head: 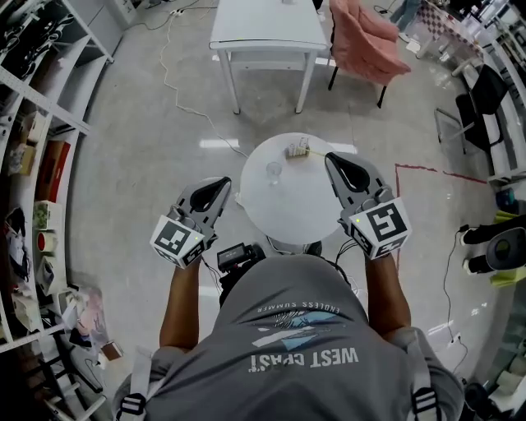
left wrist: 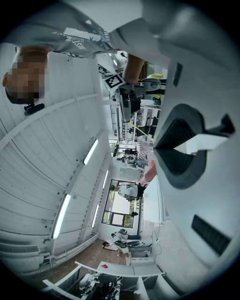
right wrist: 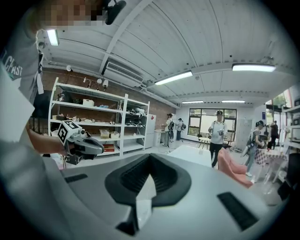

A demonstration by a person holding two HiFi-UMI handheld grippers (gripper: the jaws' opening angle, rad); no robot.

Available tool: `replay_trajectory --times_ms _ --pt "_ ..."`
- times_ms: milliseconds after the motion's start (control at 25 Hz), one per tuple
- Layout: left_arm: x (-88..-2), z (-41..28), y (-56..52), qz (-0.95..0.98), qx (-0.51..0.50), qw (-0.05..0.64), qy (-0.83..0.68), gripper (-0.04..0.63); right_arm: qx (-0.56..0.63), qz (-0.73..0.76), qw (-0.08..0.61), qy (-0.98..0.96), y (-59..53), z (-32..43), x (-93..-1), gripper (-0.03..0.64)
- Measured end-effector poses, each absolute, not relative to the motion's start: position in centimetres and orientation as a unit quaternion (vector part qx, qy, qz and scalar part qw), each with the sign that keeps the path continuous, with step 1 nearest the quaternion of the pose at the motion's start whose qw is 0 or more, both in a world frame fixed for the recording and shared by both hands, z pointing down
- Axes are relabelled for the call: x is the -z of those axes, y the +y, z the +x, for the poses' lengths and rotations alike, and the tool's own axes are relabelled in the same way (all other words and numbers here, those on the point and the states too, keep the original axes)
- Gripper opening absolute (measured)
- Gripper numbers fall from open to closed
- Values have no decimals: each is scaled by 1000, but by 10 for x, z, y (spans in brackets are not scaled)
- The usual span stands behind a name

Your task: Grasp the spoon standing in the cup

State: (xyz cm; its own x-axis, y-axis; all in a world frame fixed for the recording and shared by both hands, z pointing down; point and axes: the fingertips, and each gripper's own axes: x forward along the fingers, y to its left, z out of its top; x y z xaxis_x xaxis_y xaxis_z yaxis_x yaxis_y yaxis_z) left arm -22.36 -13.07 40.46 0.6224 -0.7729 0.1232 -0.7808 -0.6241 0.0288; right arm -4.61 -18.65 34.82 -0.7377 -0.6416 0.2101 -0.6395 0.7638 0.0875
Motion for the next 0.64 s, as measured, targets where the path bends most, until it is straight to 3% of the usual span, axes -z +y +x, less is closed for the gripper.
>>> replay_trajectory --times_ms 640 --pt "-416 -215 -137 899 -50 45 -432 5 -5 338 126 -933 -196 -42 -366 3"
